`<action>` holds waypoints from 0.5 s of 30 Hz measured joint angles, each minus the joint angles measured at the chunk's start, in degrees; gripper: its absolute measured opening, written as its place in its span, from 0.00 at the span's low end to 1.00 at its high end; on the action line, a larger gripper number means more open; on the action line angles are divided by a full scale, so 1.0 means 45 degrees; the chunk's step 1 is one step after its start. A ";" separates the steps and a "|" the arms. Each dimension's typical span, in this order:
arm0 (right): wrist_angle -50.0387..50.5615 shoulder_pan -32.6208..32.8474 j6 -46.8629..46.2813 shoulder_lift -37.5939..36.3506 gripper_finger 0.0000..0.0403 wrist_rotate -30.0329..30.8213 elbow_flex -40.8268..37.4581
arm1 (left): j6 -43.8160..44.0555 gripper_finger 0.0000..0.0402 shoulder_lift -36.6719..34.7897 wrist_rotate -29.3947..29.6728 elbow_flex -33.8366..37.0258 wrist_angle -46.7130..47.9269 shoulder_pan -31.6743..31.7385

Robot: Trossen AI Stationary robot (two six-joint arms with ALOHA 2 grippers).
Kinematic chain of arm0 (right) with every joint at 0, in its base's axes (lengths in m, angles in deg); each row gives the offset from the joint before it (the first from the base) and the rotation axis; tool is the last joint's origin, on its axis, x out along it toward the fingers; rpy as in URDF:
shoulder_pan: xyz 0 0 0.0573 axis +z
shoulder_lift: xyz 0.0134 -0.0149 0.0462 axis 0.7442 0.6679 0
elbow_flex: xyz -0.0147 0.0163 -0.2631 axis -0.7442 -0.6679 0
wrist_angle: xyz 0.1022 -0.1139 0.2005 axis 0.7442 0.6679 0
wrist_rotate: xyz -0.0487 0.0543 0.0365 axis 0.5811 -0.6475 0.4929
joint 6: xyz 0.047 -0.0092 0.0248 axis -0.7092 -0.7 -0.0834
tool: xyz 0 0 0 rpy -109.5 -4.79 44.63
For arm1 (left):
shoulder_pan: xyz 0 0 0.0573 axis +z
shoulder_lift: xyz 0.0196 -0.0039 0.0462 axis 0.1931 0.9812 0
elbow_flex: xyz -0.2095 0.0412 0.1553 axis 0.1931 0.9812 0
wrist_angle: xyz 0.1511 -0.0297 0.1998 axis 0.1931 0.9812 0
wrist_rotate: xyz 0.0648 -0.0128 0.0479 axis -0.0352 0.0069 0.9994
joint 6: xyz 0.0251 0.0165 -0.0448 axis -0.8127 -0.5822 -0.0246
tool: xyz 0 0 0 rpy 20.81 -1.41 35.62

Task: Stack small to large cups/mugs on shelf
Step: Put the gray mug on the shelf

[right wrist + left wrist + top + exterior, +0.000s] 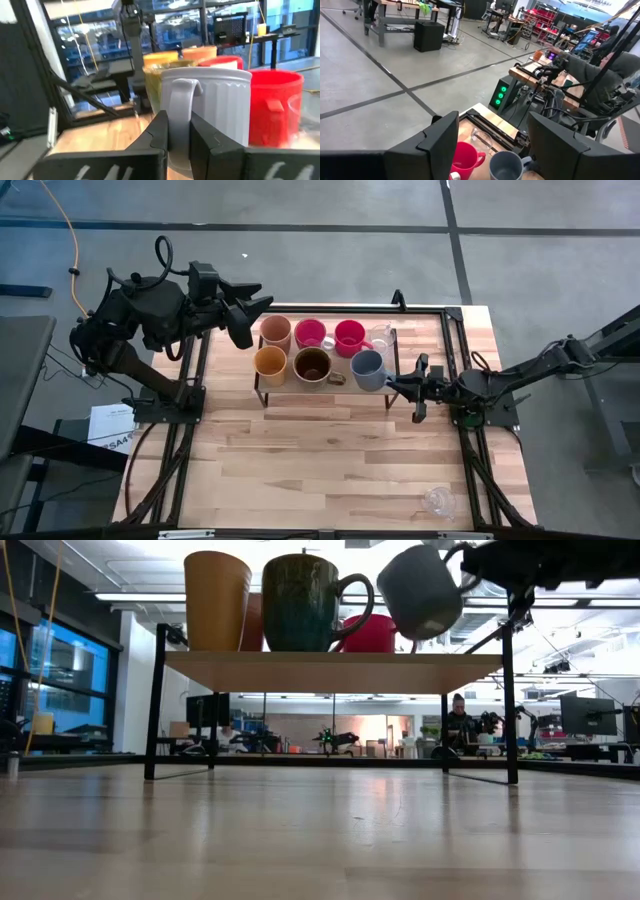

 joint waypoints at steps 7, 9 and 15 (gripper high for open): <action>-0.0070 -0.0487 -0.0665 0.0561 0.05 -0.0617 -0.0354 | -0.0029 0.55 0.0000 0.0000 0.0000 0.0005 0.0000; -0.0496 -0.0634 -0.0671 0.0910 0.05 -0.0811 -0.0354 | -0.0155 0.56 0.0000 -0.0004 0.0000 0.0005 0.0000; -0.1033 -0.0884 -0.0931 0.1930 0.05 -0.1265 -0.0345 | -0.0316 0.56 0.0000 0.0000 0.0000 0.0005 0.0000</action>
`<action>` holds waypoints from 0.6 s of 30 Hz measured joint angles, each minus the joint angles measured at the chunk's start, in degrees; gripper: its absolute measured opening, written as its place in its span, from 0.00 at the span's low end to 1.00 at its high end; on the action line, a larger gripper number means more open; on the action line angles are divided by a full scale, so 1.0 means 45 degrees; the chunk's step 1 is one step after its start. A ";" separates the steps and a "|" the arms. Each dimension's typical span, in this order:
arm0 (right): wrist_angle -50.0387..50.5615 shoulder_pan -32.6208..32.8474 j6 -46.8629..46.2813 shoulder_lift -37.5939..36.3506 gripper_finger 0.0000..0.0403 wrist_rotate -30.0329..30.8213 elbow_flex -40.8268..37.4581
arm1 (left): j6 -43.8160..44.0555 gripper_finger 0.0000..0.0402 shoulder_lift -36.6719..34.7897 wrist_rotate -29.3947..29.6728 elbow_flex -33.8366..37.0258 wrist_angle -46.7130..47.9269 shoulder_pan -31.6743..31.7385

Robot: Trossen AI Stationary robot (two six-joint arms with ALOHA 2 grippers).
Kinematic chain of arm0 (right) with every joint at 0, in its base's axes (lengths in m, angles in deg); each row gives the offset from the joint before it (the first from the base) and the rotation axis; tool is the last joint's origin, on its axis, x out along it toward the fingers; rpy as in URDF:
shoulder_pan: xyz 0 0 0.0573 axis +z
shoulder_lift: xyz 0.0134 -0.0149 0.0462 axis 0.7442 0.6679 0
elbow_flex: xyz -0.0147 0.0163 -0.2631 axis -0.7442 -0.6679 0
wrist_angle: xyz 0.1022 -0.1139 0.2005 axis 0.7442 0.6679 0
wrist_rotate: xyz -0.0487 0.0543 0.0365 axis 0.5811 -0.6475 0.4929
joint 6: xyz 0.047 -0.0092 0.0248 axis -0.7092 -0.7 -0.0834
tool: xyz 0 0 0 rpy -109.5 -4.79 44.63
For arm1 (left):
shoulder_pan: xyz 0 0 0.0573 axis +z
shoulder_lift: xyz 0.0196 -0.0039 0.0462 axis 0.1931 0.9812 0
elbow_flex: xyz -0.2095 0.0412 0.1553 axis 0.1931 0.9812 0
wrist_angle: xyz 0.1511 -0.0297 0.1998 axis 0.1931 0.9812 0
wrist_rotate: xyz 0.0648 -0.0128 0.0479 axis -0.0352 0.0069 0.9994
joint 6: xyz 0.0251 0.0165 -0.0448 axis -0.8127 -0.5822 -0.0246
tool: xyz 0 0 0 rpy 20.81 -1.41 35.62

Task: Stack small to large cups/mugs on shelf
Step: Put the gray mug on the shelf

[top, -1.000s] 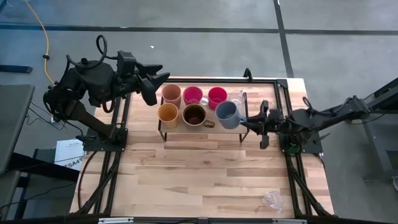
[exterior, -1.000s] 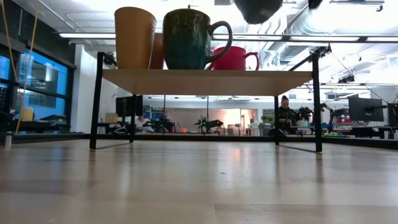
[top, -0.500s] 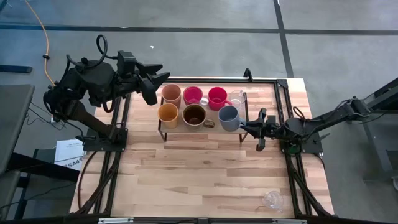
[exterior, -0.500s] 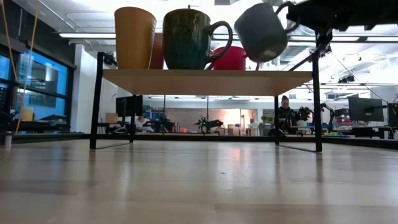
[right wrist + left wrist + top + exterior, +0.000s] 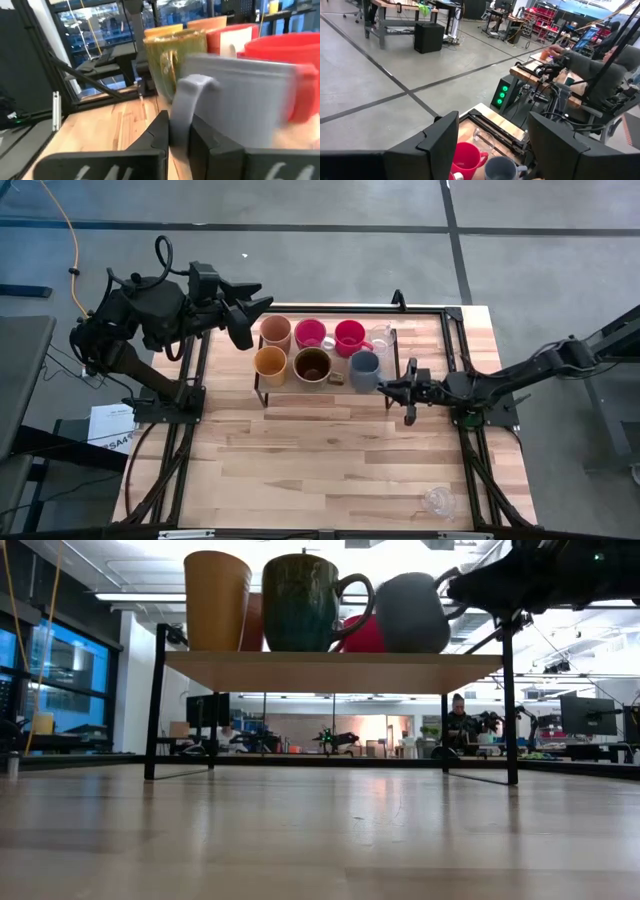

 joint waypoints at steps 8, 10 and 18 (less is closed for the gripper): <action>-0.0511 -0.0157 -0.0320 0.0400 0.10 0.0050 0.0000 | 0.0000 0.56 0.0000 0.0010 0.0000 0.0005 0.0000; -0.0682 -0.0157 -0.0365 0.0395 0.12 -0.0040 0.0000 | 0.0000 0.56 0.0000 0.0010 0.0000 0.0005 0.0000; -0.0775 -0.0152 -0.0365 0.0395 0.13 -0.0718 0.0000 | -0.0026 0.56 0.0000 0.0042 0.0000 0.0005 0.0000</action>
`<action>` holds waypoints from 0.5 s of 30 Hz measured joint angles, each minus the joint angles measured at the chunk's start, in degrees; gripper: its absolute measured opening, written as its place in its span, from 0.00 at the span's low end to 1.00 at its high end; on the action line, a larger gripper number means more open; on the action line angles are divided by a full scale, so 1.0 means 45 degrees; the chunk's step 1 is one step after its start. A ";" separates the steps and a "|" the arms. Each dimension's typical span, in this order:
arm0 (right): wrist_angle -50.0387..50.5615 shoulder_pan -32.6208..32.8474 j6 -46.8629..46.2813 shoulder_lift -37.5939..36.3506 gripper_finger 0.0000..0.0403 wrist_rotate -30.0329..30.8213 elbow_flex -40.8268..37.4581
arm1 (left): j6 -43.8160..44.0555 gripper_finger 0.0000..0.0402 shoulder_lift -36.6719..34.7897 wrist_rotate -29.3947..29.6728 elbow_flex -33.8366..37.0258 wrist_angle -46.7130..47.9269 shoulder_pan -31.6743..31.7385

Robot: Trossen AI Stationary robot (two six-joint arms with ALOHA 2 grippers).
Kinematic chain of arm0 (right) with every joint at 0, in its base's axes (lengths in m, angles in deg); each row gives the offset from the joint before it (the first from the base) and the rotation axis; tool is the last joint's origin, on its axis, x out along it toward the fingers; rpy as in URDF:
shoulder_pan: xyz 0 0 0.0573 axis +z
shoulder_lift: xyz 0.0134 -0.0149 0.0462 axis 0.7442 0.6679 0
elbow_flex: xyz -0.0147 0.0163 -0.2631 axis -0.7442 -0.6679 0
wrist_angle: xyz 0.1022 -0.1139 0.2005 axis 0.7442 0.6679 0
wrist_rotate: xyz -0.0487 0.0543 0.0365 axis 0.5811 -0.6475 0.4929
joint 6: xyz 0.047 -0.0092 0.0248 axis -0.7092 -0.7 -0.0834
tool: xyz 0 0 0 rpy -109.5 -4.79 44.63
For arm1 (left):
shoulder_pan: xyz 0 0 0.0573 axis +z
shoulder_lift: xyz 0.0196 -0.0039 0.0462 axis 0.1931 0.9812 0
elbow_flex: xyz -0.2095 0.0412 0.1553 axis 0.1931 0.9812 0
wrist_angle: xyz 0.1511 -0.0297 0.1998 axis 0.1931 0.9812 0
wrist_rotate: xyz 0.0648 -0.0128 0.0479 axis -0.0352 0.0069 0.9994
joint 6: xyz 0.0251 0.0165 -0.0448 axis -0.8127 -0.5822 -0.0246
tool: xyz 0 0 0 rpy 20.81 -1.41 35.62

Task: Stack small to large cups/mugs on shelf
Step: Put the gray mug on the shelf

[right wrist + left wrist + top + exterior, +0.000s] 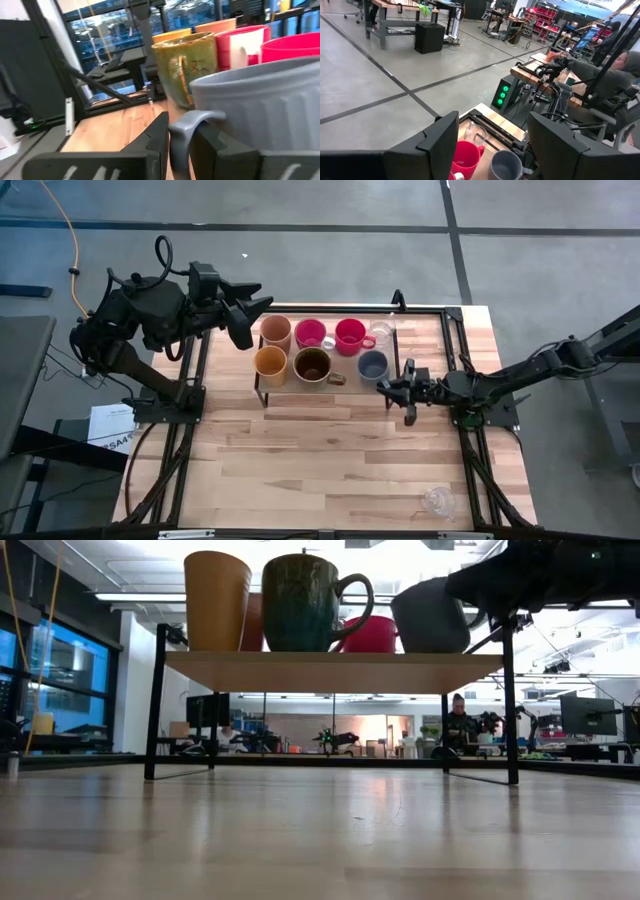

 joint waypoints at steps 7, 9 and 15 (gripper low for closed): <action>0.0007 0.0005 -0.1100 0.0000 0.14 -0.0523 0.0000 | -0.0013 0.56 0.0000 0.0002 0.0000 0.0005 0.0000; 0.0049 0.0005 -0.1431 0.0000 0.14 -0.0523 0.0000 | -0.0013 0.56 0.0000 0.0002 0.0000 0.0005 0.0000; 0.0091 0.0005 -0.2759 0.0000 0.18 -0.0523 0.0000 | -0.0013 0.56 0.0000 0.0002 0.0000 0.0005 0.0000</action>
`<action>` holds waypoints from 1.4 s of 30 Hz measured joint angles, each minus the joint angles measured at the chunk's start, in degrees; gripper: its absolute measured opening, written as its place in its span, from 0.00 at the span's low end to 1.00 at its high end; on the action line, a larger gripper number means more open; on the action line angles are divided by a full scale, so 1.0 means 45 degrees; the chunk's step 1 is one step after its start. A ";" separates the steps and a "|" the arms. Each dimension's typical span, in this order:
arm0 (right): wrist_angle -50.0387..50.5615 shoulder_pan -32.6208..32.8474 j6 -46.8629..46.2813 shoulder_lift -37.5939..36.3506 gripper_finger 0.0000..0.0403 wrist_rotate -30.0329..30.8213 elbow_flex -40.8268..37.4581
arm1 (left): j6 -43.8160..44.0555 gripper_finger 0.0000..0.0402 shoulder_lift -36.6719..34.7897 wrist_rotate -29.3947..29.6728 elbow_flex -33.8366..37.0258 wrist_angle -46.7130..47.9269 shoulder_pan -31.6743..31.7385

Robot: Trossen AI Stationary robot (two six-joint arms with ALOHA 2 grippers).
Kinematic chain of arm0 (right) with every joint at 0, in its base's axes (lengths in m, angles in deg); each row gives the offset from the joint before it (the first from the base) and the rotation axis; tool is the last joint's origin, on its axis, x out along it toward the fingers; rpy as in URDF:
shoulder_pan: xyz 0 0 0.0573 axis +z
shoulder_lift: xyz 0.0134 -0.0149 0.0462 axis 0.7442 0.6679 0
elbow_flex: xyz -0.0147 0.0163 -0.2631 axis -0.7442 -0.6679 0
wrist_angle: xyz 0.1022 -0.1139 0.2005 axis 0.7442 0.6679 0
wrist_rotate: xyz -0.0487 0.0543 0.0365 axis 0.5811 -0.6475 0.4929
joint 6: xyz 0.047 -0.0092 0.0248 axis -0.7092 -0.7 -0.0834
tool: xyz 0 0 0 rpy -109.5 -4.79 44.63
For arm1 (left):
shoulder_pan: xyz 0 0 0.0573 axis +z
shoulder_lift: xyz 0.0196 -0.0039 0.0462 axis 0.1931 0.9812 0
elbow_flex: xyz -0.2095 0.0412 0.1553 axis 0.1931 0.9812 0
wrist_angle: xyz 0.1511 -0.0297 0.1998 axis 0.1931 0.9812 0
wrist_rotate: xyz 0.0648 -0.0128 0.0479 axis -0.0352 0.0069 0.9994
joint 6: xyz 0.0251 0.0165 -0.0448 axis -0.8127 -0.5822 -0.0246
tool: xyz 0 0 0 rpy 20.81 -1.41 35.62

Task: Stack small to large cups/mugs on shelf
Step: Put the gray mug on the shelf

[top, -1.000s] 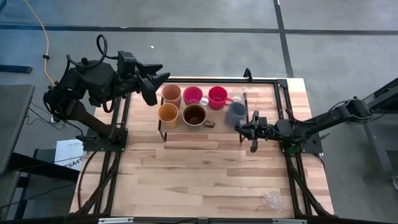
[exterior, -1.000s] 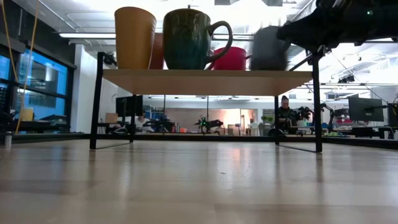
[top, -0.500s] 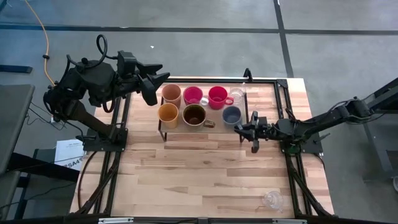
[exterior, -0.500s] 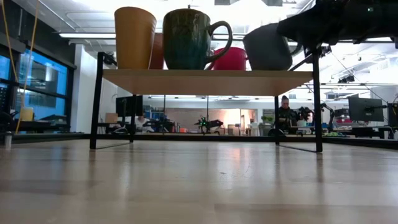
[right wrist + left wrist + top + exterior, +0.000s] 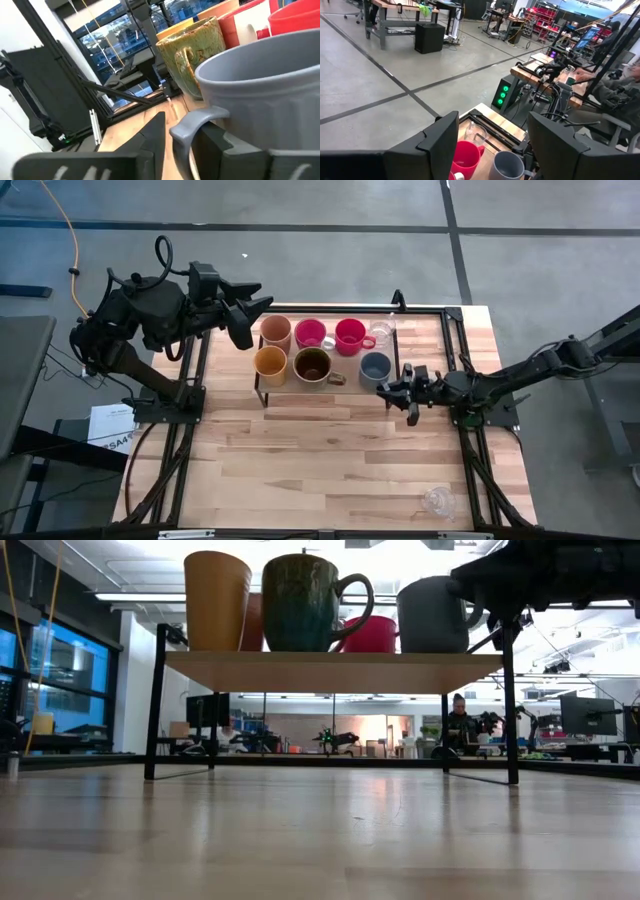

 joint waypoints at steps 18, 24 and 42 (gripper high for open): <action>0.9776 0.0005 -0.0610 -0.0005 0.49 -0.0821 0.4358 | 0.0000 0.56 0.0000 -0.0002 0.0000 0.0100 0.0000; 1.2629 0.0005 -0.0307 -0.0005 0.49 -0.0819 0.5785 | -0.0200 0.56 0.0000 -0.0001 0.0000 0.0097 0.0000; 1.9148 -0.0149 0.1681 -0.0005 0.20 0.2034 0.9182 | -0.0238 0.55 0.0000 -0.0005 0.0000 0.0092 0.0000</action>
